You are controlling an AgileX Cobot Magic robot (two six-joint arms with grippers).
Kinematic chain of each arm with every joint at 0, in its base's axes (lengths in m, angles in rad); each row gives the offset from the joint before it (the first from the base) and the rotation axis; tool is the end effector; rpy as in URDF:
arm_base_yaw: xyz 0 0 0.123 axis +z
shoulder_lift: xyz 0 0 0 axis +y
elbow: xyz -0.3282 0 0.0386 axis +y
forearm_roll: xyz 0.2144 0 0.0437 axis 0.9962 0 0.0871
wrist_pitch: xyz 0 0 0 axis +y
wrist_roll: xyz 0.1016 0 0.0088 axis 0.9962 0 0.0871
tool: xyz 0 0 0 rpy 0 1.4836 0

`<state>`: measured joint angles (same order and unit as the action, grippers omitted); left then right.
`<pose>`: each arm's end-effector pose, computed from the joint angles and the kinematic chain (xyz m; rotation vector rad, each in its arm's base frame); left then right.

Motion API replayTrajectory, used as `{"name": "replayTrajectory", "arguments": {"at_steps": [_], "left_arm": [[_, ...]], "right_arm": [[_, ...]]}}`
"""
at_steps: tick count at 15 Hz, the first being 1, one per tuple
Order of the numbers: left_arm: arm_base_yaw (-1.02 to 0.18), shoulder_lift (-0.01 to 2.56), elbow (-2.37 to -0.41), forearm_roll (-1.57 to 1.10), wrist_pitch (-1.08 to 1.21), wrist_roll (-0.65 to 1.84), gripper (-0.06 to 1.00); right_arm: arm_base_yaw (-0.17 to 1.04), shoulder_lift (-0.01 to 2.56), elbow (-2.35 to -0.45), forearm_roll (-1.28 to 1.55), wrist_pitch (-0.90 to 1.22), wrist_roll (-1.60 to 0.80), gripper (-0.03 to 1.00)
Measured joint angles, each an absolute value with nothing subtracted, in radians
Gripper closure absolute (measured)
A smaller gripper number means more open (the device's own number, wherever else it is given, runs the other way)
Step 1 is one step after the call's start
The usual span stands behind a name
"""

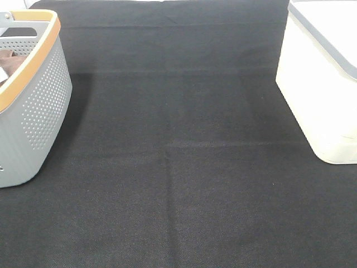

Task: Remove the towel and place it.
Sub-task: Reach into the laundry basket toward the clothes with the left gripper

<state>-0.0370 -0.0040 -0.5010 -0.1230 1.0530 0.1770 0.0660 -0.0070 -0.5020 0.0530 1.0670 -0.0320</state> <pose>-0.0713 -0.0082 0.2574 0.2218 2.0138 -0.0585 -0.0719 0.0000 0.2557 -0.1029 2.0389 0.0847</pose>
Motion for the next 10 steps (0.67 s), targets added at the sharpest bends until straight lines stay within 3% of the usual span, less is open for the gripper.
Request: {"name": "replayTrajectory", "arguments": {"at_steps": [10], "left_arm": [[-0.037, -0.004, -0.501, -0.123, 1.053, 0.177, 0.01]], "right_arm": [[0.066, -0.007, -0.502, 0.053, 1.067, -0.032, 0.38]]}}
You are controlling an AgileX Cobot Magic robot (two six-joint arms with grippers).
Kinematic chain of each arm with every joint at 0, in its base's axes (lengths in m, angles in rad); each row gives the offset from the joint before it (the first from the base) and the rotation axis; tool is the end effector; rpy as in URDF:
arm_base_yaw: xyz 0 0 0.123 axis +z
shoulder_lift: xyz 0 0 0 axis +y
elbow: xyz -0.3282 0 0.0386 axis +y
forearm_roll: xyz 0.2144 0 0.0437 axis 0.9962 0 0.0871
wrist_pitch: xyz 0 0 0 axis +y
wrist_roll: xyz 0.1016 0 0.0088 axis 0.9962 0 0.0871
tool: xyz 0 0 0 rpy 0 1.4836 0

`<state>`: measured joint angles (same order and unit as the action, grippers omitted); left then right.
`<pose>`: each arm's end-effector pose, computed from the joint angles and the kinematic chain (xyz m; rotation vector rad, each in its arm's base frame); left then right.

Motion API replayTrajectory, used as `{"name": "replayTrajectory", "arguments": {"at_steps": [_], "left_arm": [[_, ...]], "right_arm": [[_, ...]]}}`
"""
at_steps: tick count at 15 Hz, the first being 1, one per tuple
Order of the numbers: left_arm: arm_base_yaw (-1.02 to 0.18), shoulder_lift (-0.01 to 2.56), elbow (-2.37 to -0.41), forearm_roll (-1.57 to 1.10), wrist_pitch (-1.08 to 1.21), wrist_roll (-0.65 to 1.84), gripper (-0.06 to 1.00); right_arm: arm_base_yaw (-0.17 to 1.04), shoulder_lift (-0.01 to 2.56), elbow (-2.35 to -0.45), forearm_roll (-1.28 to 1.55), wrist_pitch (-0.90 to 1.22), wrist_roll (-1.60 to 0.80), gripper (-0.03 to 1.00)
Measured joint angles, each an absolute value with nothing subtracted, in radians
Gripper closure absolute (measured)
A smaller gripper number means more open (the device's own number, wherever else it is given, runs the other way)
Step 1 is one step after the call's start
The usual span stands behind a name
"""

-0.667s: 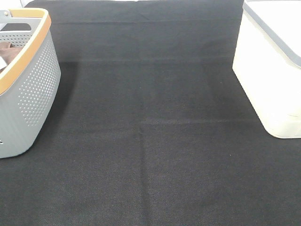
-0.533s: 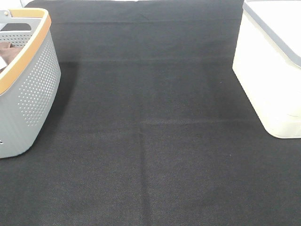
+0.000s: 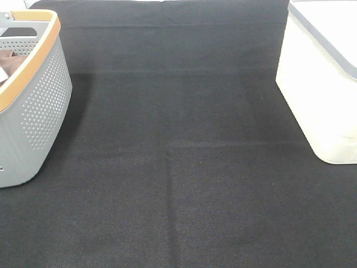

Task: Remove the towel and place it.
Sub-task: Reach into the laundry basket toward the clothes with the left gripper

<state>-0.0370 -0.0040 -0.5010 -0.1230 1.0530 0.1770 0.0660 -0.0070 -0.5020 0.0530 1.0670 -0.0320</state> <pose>-0.0713 -0.0082 0.2574 0.2218 2.0138 -0.0585 -0.0719 0.0000 0.2557 -0.1029 2.0389 0.0847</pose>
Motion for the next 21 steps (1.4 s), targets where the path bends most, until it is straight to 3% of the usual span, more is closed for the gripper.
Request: {"name": "replayTrajectory", "arguments": {"at_steps": [21], "left_arm": [[-0.037, -0.004, -0.501, -0.123, 1.053, 0.177, 0.01]], "right_arm": [[0.066, -0.007, -0.502, 0.053, 1.067, -0.032, 0.38]]}}
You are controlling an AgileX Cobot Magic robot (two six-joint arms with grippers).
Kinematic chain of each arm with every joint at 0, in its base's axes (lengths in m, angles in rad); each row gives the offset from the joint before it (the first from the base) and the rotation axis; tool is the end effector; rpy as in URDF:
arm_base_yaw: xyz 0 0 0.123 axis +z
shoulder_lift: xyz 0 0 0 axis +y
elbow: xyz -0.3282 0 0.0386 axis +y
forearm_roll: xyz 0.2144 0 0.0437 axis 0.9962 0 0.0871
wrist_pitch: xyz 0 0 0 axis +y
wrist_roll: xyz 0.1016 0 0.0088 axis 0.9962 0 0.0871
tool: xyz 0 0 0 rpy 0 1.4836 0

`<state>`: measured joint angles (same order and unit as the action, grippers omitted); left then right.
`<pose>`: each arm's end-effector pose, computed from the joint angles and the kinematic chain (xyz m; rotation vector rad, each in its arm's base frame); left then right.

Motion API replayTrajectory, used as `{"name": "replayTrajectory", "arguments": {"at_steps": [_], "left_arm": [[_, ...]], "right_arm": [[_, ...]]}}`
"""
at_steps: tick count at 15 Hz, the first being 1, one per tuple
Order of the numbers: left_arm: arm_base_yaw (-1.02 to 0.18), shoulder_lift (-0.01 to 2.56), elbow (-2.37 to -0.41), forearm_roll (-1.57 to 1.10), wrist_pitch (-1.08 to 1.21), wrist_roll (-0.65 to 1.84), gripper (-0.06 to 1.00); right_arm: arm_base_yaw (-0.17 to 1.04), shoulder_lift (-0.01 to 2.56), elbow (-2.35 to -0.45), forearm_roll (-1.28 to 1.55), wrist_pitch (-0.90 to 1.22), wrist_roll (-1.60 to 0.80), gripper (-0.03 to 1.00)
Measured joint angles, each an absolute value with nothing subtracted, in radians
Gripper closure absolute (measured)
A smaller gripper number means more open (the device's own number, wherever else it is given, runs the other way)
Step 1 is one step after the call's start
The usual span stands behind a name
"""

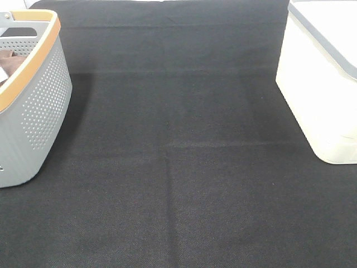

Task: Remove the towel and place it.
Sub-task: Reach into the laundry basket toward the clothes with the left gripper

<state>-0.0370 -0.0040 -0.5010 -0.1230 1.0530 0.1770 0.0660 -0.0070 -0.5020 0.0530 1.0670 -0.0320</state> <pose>-0.0713 -0.0082 0.2574 0.2218 2.0138 -0.0585 -0.0719 0.0000 0.2557 -0.1029 2.0389 0.0847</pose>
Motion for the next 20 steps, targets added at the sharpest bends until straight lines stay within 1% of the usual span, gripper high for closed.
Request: {"name": "replayTrajectory", "arguments": {"at_steps": [20], "left_arm": [[-0.037, -0.004, -0.501, -0.123, 1.053, 0.177, 0.01]], "right_arm": [[0.066, -0.007, -0.502, 0.053, 1.067, -0.032, 0.38]]}}
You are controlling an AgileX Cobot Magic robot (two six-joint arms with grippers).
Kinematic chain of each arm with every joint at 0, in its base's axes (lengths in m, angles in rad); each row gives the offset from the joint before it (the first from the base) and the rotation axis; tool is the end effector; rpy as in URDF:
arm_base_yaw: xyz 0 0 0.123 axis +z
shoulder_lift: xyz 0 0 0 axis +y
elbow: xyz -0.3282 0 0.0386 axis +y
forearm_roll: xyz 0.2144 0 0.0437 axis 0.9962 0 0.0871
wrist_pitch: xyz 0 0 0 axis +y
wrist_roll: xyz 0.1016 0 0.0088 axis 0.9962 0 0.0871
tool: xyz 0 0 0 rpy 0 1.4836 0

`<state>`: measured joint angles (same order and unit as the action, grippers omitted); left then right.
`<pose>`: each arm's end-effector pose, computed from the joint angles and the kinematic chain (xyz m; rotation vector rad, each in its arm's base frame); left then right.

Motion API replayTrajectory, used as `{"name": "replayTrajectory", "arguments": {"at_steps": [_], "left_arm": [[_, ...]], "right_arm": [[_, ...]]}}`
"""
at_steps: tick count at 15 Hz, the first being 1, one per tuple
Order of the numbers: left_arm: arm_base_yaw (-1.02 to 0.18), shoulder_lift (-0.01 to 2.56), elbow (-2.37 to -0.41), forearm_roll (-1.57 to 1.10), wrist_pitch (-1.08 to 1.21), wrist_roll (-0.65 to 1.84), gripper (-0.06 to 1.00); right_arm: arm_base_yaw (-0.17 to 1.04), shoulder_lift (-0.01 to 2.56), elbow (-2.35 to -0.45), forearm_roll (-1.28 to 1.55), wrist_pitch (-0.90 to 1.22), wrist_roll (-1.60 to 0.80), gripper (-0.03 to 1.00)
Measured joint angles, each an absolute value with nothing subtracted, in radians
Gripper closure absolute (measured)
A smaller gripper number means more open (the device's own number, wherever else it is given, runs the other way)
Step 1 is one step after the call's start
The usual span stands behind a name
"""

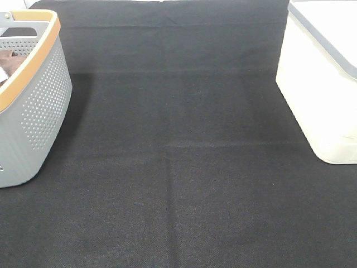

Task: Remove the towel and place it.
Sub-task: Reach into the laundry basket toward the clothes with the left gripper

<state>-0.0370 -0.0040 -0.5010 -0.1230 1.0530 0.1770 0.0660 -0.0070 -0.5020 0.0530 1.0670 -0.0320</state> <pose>-0.0713 -0.0082 0.2574 0.2218 2.0138 -0.0585 -0.0719 0.0000 0.2557 -0.1029 2.0389 0.0847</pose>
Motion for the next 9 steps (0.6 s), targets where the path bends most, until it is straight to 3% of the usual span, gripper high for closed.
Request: {"name": "replayTrajectory", "arguments": {"at_steps": [9], "left_arm": [[-0.037, 0.011, -0.501, -0.123, 1.053, 0.177, 0.01]], "right_arm": [[0.066, -0.007, -0.502, 0.053, 1.067, -0.032, 0.38]]}}
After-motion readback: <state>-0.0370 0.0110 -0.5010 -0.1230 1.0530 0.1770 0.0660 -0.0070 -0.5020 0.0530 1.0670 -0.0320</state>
